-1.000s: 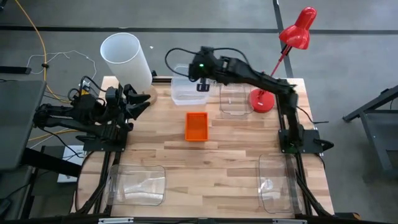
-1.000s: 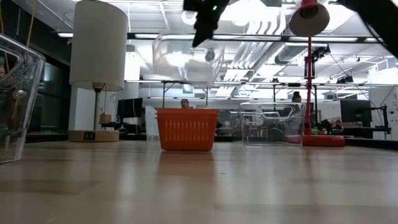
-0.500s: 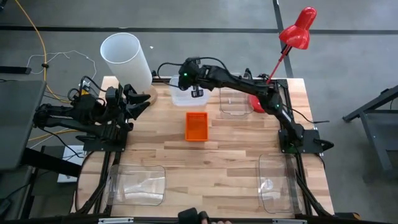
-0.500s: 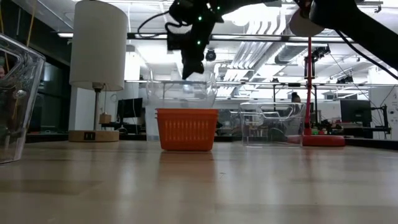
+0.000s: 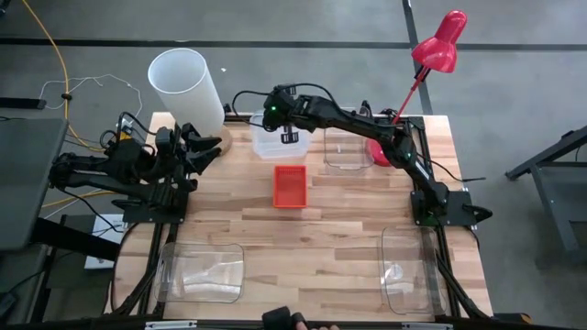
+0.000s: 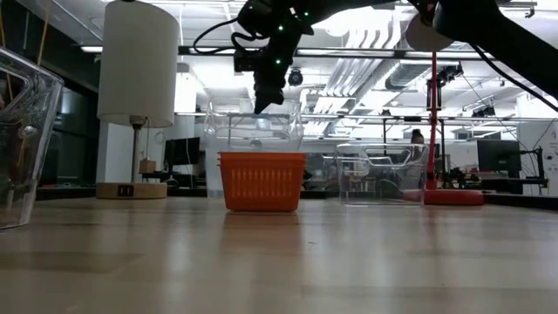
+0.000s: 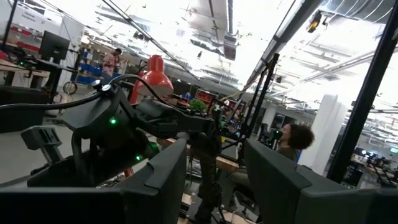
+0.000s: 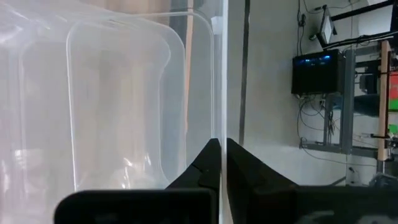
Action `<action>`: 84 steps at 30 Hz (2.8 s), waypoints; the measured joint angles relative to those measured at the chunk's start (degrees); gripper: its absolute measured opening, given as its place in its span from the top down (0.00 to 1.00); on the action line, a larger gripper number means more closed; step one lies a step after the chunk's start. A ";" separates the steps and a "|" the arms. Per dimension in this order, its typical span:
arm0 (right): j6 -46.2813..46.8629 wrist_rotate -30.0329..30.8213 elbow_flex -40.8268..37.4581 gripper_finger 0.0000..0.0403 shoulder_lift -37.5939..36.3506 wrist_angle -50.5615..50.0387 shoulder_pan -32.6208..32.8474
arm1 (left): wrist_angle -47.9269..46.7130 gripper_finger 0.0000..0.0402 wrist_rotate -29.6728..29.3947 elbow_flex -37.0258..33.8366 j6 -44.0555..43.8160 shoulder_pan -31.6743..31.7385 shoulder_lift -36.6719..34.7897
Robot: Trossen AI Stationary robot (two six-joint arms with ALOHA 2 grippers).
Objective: Stack baskets by color
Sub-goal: Stack the bottom white bin on the top white bin
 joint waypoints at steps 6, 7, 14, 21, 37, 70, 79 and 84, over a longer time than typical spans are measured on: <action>1.63 -2.74 0.07 0.85 -0.66 -0.11 0.04 | -0.02 0.63 0.01 0.00 0.00 0.00 -0.01; 2.28 -2.80 0.07 0.81 -0.80 -0.07 0.06 | -0.02 0.63 0.02 0.00 0.00 0.00 -0.01; 2.37 -2.23 0.07 0.56 -3.44 -0.85 0.13 | -0.08 0.63 0.02 0.00 0.00 0.00 0.01; 17.42 -21.38 0.15 0.49 -8.40 -7.69 -0.84 | -0.31 0.63 0.02 -0.01 0.01 0.00 0.01; 24.23 -26.35 -0.01 0.49 1.09 -8.68 2.68 | -0.72 0.63 0.04 -0.02 0.01 0.00 0.01; 24.42 -21.14 0.00 0.80 7.67 -9.98 1.92 | -0.72 0.63 0.04 -0.02 0.02 0.02 0.01; 24.71 -20.02 0.17 0.89 8.61 -11.95 1.94 | -0.72 0.63 0.05 -0.02 0.02 0.02 0.01; 25.39 -19.80 0.16 0.98 8.40 -11.67 1.98 | -0.72 0.63 0.04 -0.02 0.02 0.02 0.01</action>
